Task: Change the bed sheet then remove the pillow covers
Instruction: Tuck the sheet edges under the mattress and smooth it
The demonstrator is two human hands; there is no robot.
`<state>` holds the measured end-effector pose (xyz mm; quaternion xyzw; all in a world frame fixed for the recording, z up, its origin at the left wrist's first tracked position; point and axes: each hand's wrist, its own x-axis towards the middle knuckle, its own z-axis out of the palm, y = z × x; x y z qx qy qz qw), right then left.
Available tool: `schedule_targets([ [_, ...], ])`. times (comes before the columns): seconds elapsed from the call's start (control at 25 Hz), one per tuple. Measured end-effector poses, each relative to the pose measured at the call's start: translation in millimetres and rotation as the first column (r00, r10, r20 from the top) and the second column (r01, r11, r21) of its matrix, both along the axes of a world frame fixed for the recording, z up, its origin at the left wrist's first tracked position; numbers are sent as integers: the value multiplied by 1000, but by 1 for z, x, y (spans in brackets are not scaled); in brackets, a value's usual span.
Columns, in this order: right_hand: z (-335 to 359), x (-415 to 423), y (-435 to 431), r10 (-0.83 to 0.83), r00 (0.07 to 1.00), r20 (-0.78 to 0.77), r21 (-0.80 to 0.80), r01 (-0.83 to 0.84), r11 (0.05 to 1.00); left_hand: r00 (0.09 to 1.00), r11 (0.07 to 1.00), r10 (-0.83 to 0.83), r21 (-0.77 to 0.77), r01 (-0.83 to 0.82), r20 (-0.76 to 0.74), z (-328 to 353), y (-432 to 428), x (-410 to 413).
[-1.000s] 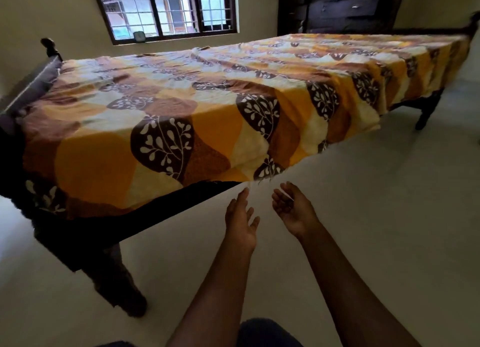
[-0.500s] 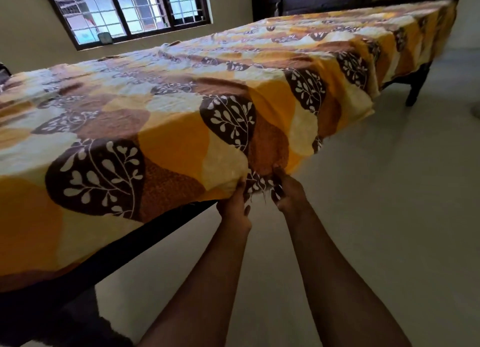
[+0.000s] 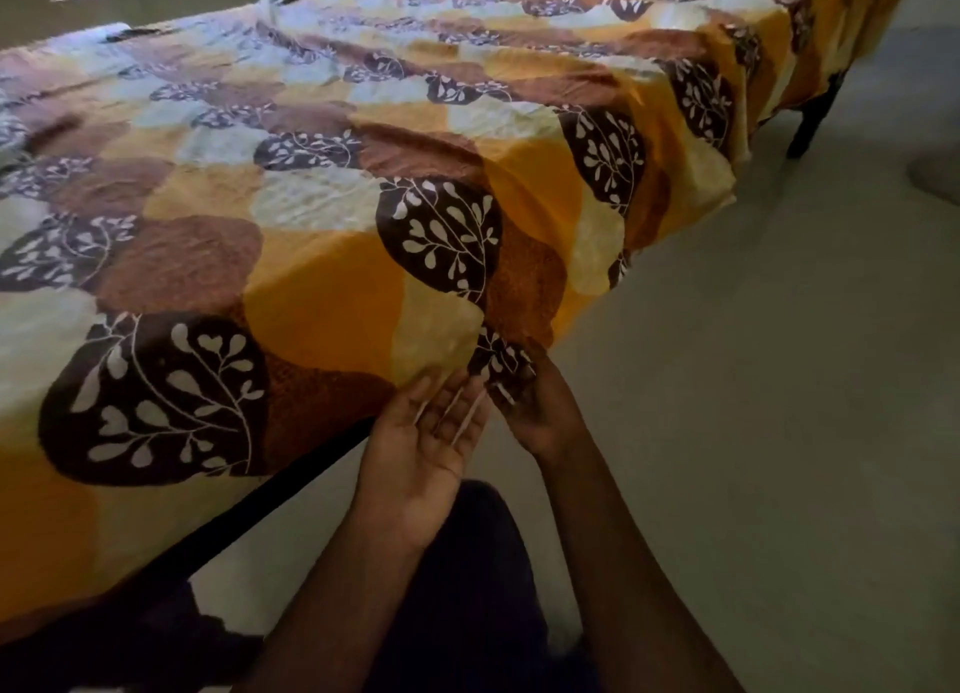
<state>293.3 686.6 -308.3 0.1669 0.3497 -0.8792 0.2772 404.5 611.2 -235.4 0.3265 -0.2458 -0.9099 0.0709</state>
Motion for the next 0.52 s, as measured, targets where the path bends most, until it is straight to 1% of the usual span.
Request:
schedule_targets([
  [0.08,4,1,-6,-12,999,-51,177,21,984,998,999,41,27,-40,-44,1,-5,1],
  [0.12,3,1,-8,-35,996,-86,282,58,958,996,998,47,48,-43,-76,-2,-5,2],
  [0.2,-1,1,-9,-73,978,-193,480,159,862,986,994,64,96,-50,-157,-11,-5,4],
  [0.24,-3,0,-8,-61,967,-246,531,187,827,977,992,78,111,-57,-199,-18,-6,4],
  [0.28,-4,0,-5,-41,964,-263,537,182,824,968,991,85,117,-58,-237,-24,-7,5],
  [0.32,-3,0,-2,-34,968,-248,488,155,859,961,992,79,113,-51,-266,-29,-9,5],
  [0.36,-2,2,1,-35,978,-208,382,114,917,954,994,65,102,-37,-292,-35,-11,5],
  [0.4,0,3,5,-38,987,-159,224,74,972,948,996,48,85,-22,-313,-41,-14,6],
  [0.44,2,4,9,-41,993,-111,36,46,998,941,998,25,64,-4,-336,-46,-16,7],
  [0.48,0,6,12,-45,996,-71,-139,34,990,934,999,3,43,14,-358,-49,-19,8],
  [0.52,-1,10,14,-41,997,-60,-277,22,961,925,999,-21,31,36,-379,-52,-21,9],
])
